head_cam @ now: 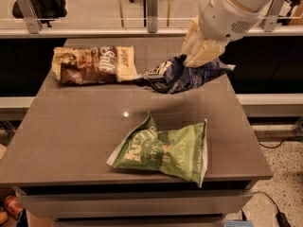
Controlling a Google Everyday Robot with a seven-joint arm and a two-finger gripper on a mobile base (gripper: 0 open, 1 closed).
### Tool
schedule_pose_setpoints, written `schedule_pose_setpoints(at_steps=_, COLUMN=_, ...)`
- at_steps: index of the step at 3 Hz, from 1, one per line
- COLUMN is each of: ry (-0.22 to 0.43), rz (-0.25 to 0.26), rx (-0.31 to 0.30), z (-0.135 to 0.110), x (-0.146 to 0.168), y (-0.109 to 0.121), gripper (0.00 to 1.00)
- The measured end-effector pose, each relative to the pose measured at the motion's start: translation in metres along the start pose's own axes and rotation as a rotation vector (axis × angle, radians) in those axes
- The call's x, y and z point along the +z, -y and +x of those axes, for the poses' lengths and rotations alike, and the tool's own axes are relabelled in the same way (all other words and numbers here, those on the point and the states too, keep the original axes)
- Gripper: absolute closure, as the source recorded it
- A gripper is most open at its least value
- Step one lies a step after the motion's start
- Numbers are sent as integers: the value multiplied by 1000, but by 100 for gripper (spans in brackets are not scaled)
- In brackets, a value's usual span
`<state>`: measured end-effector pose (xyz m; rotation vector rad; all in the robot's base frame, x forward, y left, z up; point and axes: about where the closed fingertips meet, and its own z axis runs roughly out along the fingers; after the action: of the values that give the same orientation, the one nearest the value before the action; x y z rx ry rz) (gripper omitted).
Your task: Move blue chip bag near green jalapeno chip bag
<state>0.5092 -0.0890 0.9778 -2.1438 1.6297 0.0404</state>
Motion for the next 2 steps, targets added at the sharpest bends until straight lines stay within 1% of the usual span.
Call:
schedule_pose_setpoints(at_steps=1, ry=-22, rz=-14, rx=23, z=-1, x=3, y=-16, gripper=100)
schedule_pose_setpoints(at_steps=2, ry=-60, rz=-13, rx=48, z=-3, x=5, y=-29, gripper=100)
